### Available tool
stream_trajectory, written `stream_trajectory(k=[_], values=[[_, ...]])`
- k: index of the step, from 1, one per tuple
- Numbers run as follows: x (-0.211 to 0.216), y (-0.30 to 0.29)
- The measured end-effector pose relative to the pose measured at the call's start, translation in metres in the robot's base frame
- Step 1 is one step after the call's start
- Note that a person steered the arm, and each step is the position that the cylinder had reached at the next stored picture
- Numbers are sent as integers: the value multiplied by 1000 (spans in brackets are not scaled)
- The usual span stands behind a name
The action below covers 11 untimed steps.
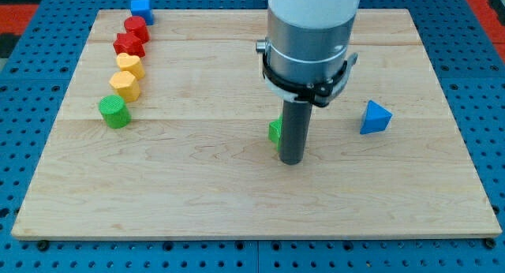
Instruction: Place the green star left to the blue triangle
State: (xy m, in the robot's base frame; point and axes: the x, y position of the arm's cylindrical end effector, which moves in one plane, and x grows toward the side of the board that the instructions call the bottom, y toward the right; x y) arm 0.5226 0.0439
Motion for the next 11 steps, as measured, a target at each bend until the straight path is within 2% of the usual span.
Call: stream_trajectory(k=[1,2,5,6,8,9,11], values=[[4,-33],[-13,-41],[-66,-11],[-70,-10],[-20,-16],[-18,-9],[-53,13]])
